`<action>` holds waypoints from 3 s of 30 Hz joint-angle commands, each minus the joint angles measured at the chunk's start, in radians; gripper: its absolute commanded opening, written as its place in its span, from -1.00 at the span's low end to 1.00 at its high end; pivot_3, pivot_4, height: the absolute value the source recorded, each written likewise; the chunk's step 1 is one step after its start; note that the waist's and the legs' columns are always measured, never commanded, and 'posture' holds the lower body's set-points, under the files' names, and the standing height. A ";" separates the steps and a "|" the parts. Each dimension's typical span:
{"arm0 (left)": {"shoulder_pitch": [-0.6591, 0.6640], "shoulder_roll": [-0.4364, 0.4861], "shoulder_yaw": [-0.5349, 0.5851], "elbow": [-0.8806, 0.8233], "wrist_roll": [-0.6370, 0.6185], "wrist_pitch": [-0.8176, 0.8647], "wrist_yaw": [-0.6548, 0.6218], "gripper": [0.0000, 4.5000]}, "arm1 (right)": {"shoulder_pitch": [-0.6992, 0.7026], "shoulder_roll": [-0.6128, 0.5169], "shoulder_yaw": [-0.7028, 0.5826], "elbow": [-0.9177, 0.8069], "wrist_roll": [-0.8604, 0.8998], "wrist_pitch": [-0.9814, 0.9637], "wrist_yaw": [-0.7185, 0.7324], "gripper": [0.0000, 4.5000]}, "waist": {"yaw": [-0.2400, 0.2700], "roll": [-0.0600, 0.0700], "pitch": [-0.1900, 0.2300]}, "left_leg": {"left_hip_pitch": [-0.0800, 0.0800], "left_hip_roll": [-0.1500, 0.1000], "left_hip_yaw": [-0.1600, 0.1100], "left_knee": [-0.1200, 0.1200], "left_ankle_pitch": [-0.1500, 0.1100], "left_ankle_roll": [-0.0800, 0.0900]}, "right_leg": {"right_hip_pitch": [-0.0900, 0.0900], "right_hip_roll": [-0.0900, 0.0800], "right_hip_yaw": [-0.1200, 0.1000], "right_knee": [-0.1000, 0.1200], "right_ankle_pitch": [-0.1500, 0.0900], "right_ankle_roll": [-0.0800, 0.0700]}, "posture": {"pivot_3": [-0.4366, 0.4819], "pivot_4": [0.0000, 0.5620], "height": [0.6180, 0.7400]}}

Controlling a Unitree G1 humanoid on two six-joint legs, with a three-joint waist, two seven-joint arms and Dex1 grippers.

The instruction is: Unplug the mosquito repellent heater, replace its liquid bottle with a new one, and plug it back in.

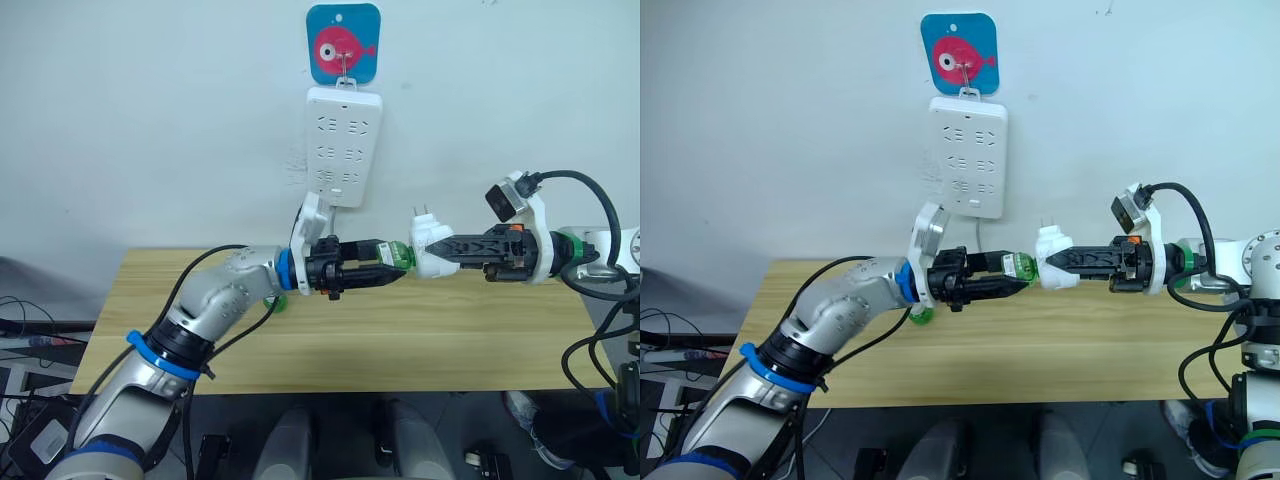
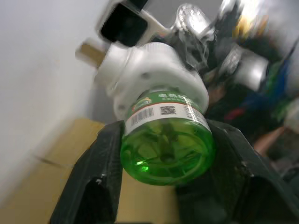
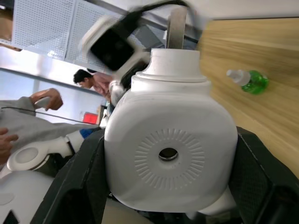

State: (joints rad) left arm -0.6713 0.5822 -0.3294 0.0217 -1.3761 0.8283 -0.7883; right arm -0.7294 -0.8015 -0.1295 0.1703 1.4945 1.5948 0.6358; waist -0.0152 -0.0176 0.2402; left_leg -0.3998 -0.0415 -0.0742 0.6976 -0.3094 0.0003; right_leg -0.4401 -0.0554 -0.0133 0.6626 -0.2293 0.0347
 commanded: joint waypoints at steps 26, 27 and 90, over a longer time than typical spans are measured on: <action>0.253 0.088 0.210 -0.178 0.239 0.060 -0.050 0.99 | 0.004 -0.047 -0.033 0.036 0.172 -0.005 -0.116 0.33 | -0.010 0.001 0.000 | 0.001 0.000 0.004 -0.002 0.003 -0.005 | -0.001 0.000 0.003 0.000 0.000 0.000 | -0.02 -0.22 1.00; 0.259 0.093 0.196 -0.206 0.329 -0.037 -0.102 0.99 | 0.006 -0.049 -0.036 0.040 0.170 -0.005 -0.116 0.33 | -0.009 0.001 0.000 | 0.001 0.000 0.005 -0.002 0.003 -0.005 | -0.001 0.000 0.003 0.000 0.000 -0.001 | -0.02 -0.22 1.00; 0.138 0.051 0.237 0.021 -0.240 0.339 0.089 -0.01 | 0.000 -0.060 -0.032 0.017 0.125 -0.003 -0.116 0.33 | -0.003 0.001 0.001 | 0.000 0.000 0.006 0.000 0.001 -0.001 | 0.000 0.001 0.002 -0.006 0.006 0.003 | 0.01 -0.11 1.00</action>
State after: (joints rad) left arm -0.5396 0.6236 -0.1256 0.0726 -1.6154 1.1388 -0.6751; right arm -0.7263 -0.8379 -0.1202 0.1856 1.6200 1.5983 0.5207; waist -0.0179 -0.0169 0.2408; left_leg -0.3993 -0.0411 -0.0672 0.6972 -0.3085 -0.0011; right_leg -0.4401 -0.0547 -0.0114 0.6572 -0.2237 0.0380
